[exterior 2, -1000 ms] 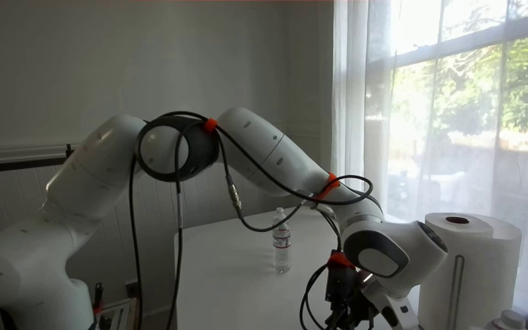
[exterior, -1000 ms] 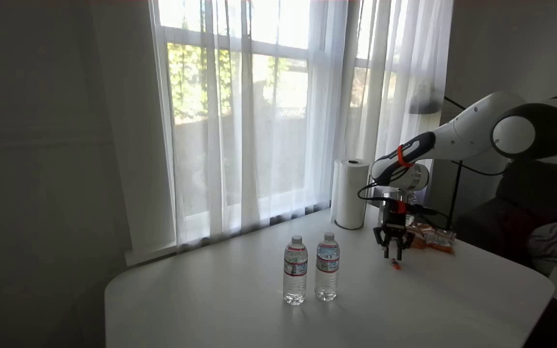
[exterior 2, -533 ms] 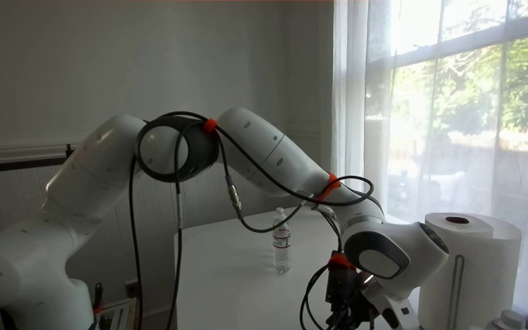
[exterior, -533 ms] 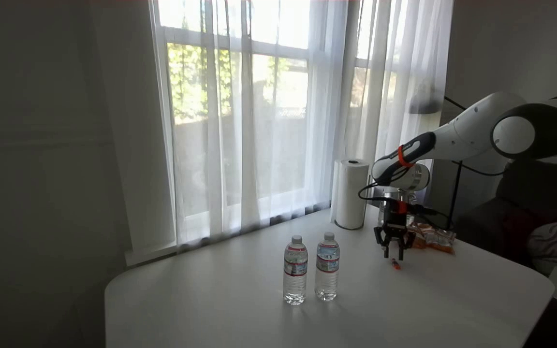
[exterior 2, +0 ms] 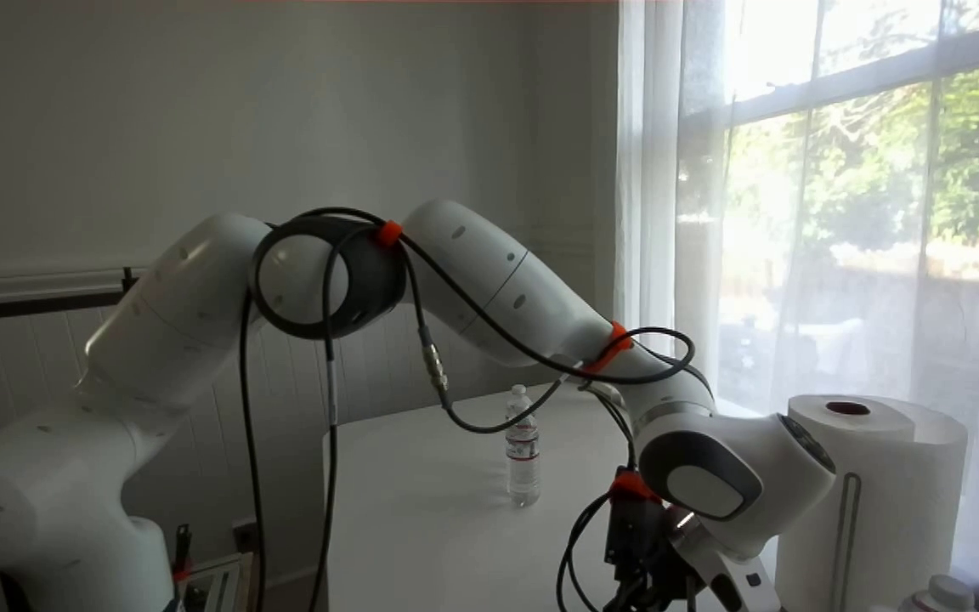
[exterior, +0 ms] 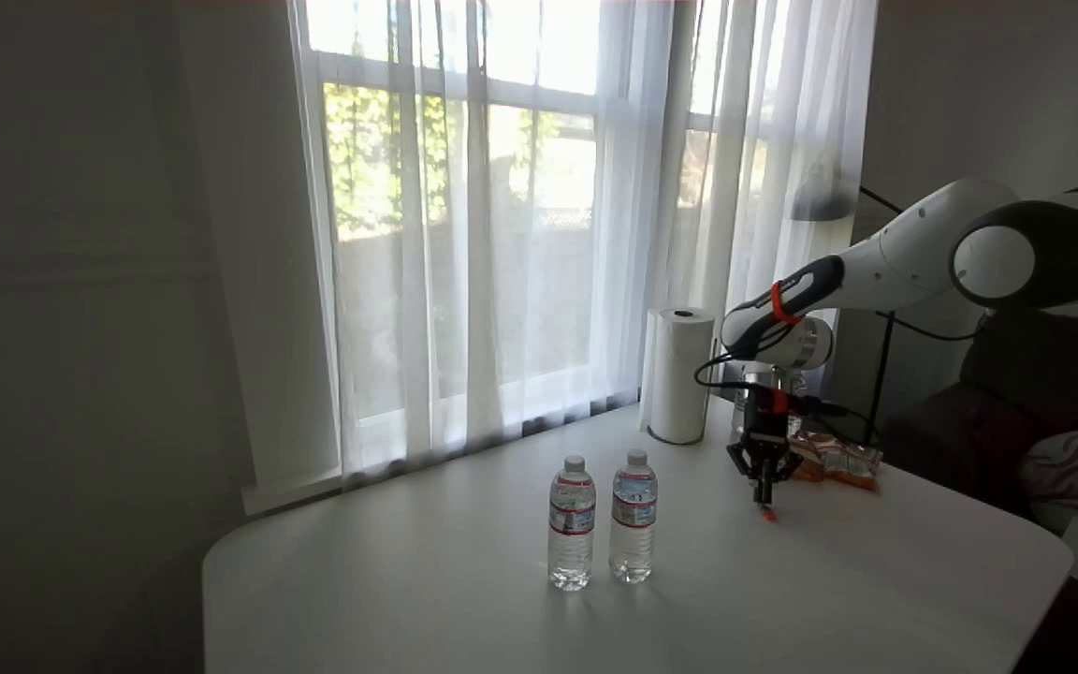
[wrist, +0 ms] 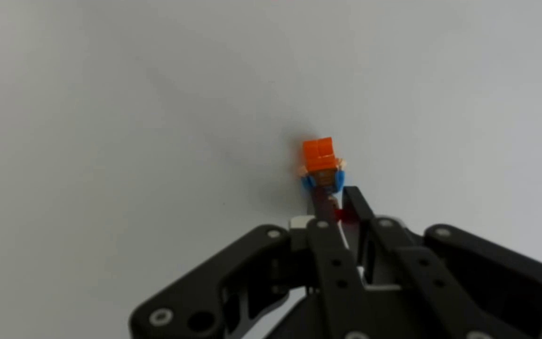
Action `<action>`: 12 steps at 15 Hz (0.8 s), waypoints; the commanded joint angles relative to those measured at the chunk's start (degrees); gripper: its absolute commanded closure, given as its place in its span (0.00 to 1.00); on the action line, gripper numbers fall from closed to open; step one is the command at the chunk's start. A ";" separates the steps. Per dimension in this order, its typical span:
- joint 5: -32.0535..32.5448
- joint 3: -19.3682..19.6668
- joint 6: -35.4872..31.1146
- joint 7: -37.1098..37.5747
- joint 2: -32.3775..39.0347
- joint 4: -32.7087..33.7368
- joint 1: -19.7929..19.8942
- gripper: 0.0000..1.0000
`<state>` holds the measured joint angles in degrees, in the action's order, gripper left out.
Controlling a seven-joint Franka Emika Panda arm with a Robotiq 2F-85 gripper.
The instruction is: Pick up the small orange toy and place it standing right side up on the table
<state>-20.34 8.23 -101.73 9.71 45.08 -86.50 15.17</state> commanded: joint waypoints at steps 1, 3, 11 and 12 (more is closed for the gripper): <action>0.00 -0.56 1.23 0.12 1.22 1.99 0.87 0.97; -0.17 -0.64 0.93 0.33 0.11 1.16 0.57 0.97; 2.05 -0.35 -5.99 0.43 -8.29 -5.62 -3.79 0.97; 2.41 -0.29 -7.72 0.32 -9.21 -6.58 -4.36 0.97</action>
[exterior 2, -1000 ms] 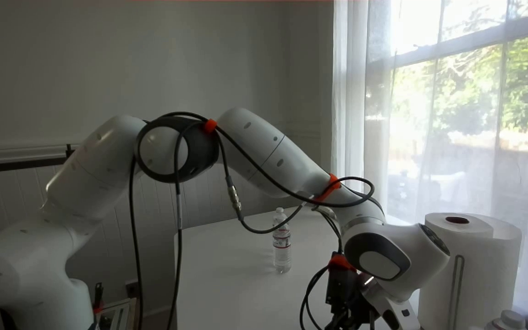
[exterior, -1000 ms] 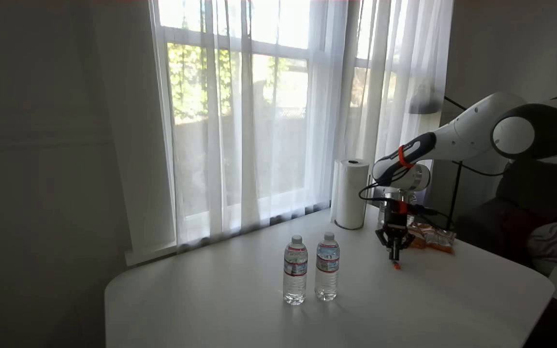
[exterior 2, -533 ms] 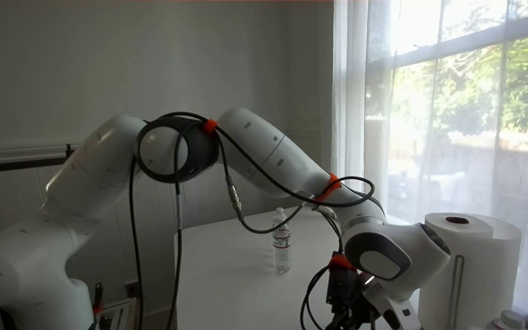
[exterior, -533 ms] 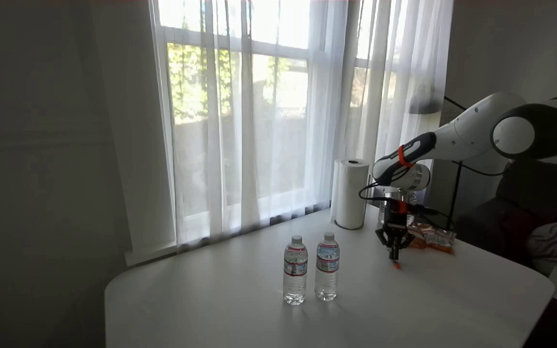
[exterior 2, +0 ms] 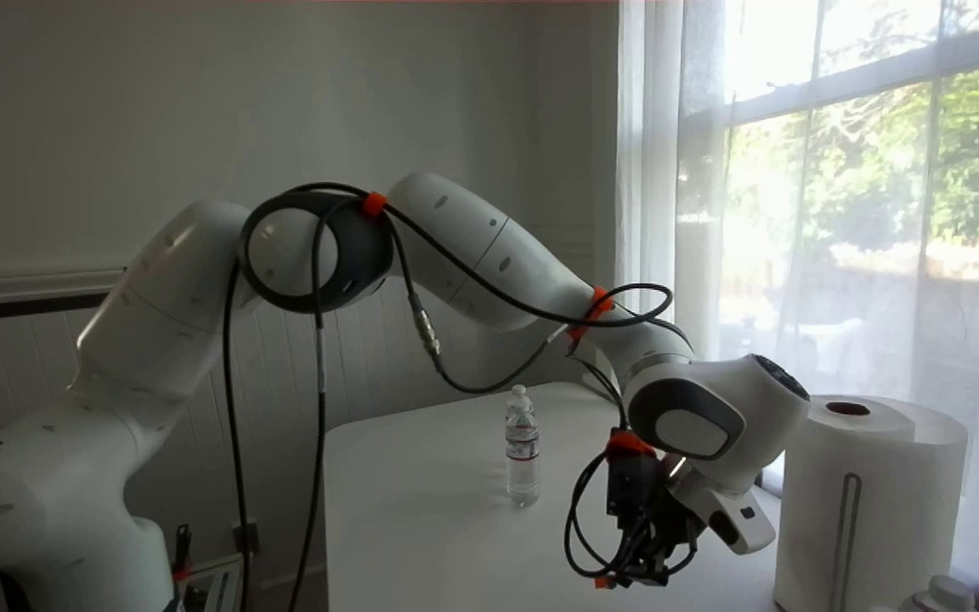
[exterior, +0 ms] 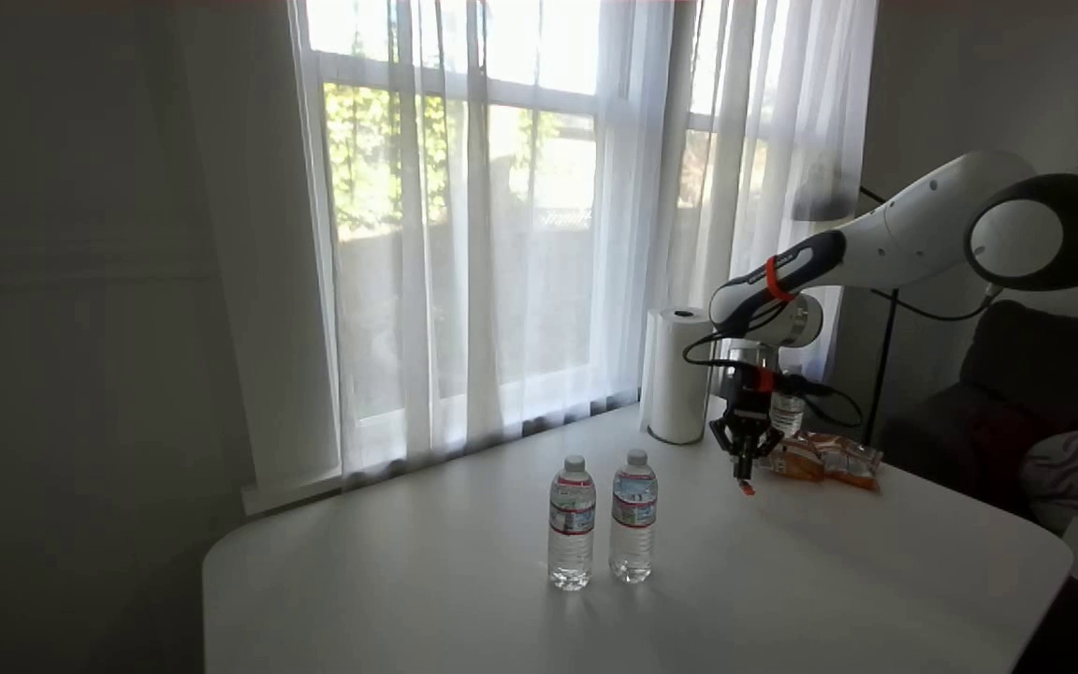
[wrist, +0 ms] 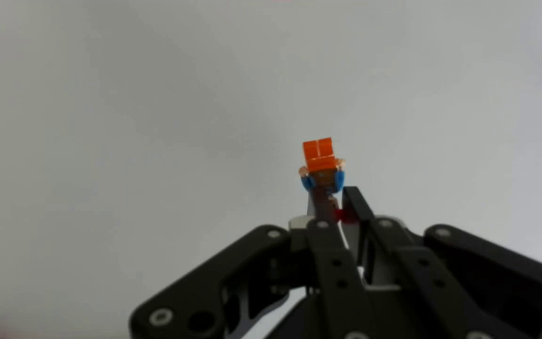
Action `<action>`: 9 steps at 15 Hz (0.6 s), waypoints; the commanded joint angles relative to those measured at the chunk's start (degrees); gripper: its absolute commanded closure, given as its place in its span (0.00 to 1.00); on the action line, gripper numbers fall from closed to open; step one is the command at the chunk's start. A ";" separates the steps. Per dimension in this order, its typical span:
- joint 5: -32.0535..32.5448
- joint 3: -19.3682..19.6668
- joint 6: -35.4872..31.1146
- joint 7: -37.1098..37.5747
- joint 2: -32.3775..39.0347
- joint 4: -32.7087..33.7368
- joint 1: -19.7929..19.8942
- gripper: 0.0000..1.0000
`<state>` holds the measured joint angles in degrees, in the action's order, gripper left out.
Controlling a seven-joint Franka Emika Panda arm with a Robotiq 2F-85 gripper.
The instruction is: Pick up the small orange toy and place it standing right side up on the table
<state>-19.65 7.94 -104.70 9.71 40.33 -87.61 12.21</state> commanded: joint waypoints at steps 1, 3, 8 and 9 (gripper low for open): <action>2.11 0.07 -7.73 0.15 -5.67 -7.31 -2.11 0.97; 2.62 0.02 -13.75 0.03 -7.75 -10.81 -3.14 0.97; 3.36 -0.60 -29.63 -0.55 -13.40 -21.57 -5.39 0.97; 3.43 -0.76 -32.87 -0.71 -14.48 -23.66 -5.78 0.97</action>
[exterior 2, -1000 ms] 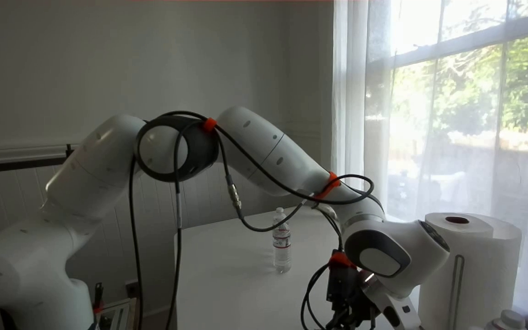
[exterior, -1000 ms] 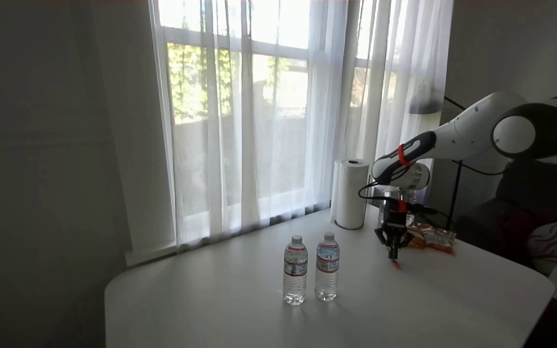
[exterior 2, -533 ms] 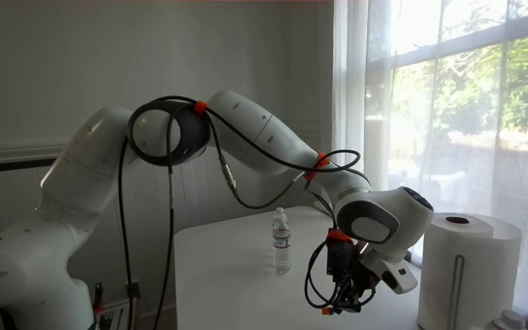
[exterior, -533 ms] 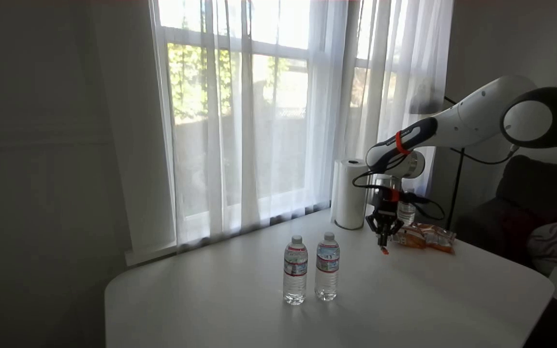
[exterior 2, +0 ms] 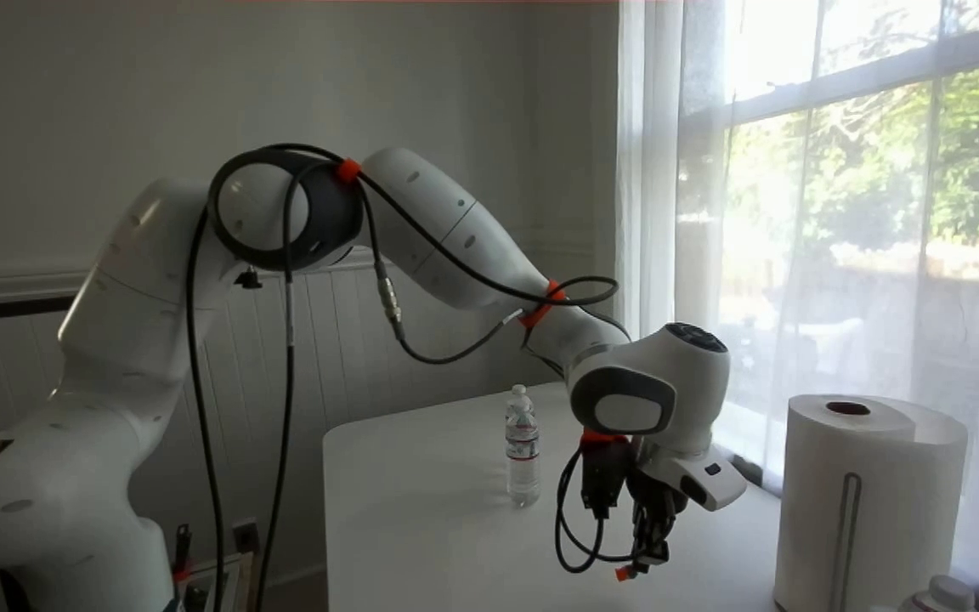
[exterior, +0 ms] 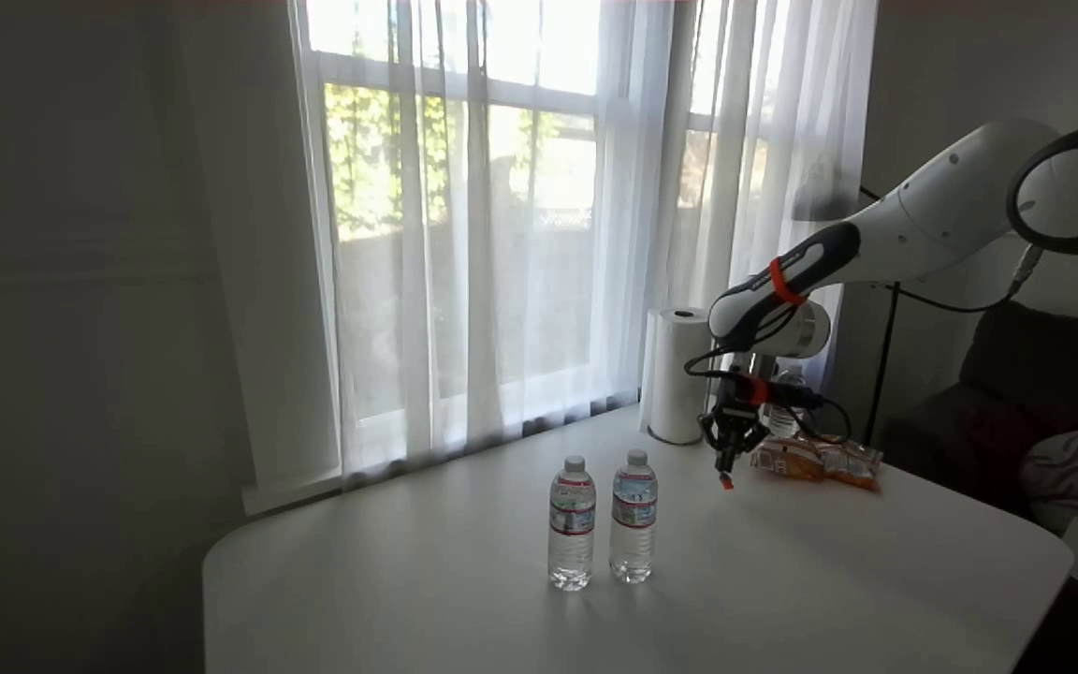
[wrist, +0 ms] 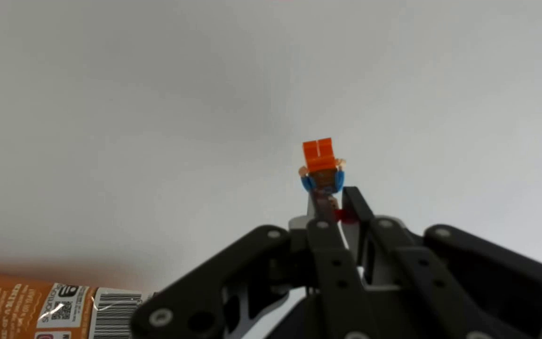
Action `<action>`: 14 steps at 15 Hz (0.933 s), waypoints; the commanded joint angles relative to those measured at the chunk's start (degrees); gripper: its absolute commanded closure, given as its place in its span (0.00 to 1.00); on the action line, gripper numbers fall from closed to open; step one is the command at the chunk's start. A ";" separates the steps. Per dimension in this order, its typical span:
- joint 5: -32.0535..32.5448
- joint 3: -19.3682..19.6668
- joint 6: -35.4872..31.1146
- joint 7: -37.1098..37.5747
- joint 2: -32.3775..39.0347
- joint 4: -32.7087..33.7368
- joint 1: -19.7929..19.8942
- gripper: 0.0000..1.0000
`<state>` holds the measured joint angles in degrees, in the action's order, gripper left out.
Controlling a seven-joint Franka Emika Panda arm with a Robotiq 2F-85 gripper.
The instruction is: Pick up the small orange toy and place it standing right side up on the table
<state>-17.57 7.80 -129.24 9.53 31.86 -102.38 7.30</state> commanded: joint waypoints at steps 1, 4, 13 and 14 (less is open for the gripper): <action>1.62 -0.73 -11.18 -0.55 -7.08 -10.77 -1.24 0.97; 3.04 -0.84 -20.37 -0.27 -9.54 -16.43 -2.50 0.97; 6.22 -0.79 -36.70 0.04 -13.37 -27.74 -3.86 0.97; 6.39 -0.93 -38.80 -0.30 -13.43 -28.82 -3.83 0.97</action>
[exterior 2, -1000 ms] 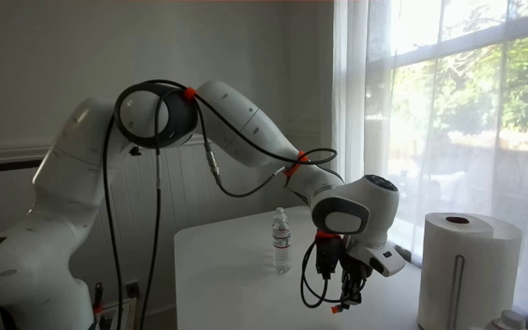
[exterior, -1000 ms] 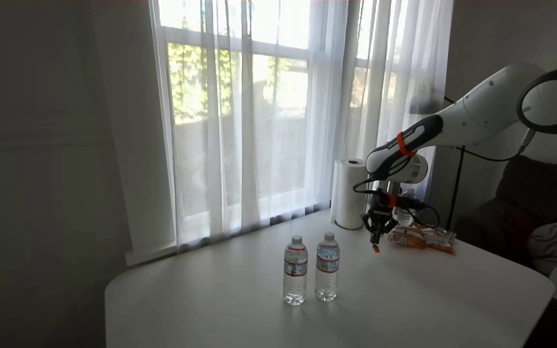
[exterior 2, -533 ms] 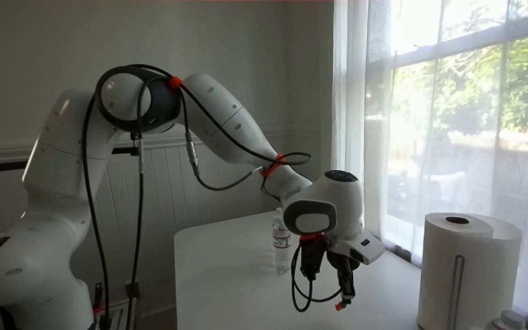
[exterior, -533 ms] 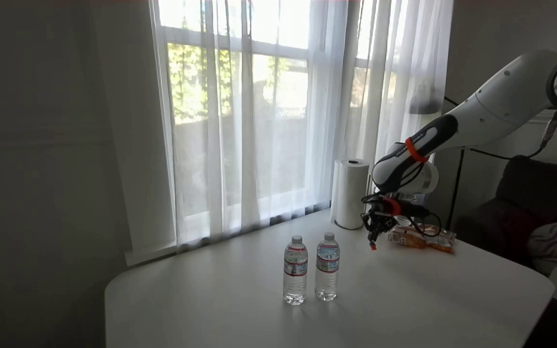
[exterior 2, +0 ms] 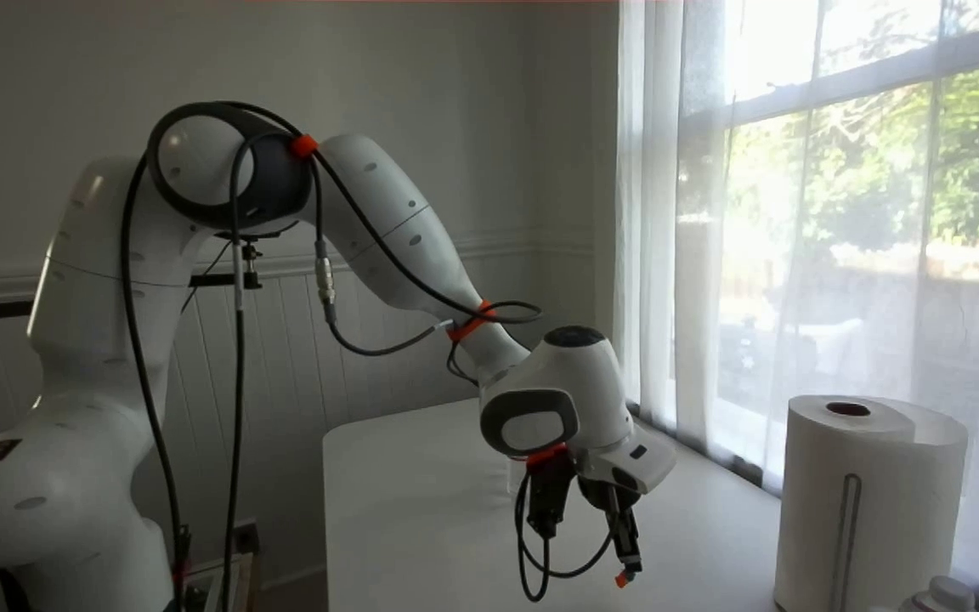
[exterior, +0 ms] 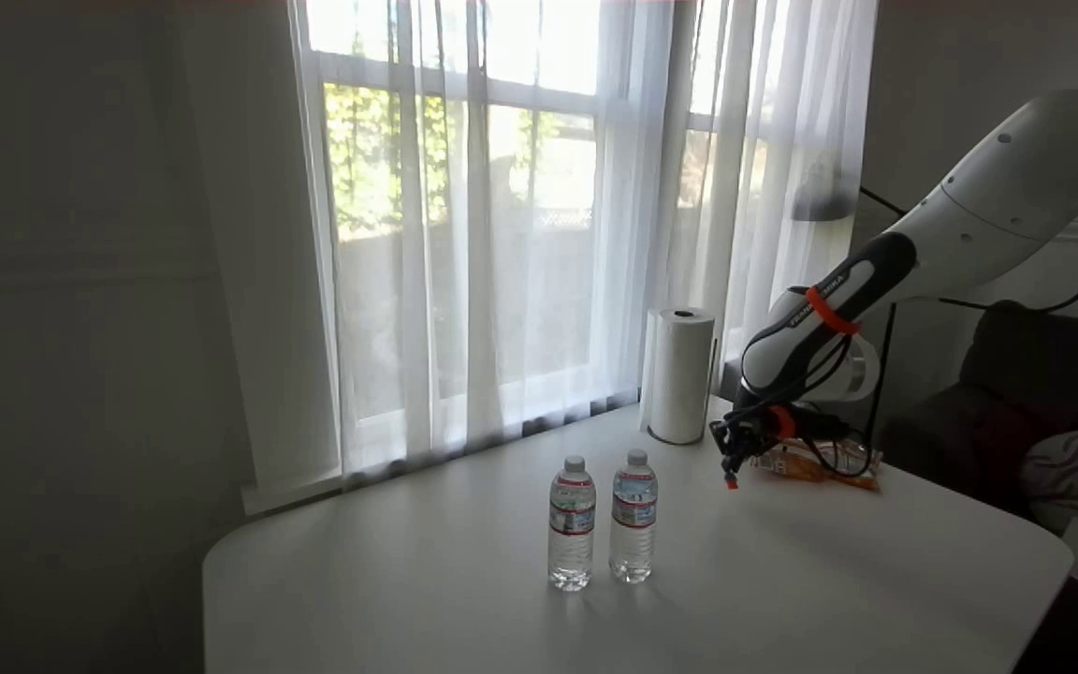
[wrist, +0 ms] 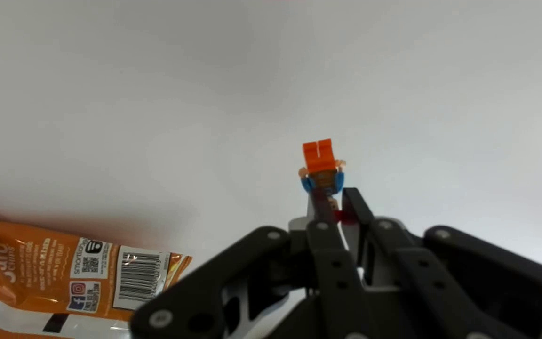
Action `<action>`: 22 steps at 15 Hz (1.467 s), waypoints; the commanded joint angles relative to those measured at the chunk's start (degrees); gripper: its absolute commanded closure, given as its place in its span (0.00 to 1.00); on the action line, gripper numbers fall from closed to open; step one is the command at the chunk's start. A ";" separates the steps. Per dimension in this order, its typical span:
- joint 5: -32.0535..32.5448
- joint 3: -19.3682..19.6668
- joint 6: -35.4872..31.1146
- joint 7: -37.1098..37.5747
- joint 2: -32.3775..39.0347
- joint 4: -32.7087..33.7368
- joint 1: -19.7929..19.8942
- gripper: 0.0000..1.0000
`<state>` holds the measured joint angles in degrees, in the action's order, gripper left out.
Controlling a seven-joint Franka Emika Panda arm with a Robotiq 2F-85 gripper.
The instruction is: Pick up the small orange toy and place it standing right side up on the table
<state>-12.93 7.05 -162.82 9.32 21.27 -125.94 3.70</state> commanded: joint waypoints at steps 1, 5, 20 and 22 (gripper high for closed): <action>1.79 -0.31 -7.05 -0.18 -2.77 -6.04 -0.14 0.97; 1.51 -0.43 -8.77 0.67 -0.62 -5.06 0.14 0.88; 2.44 4.11 -25.40 1.02 2.88 -8.55 -5.11 0.97; 1.33 6.22 -28.19 0.72 4.15 -9.26 -7.57 0.97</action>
<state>-10.99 9.91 -186.59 9.37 24.12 -133.48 -0.11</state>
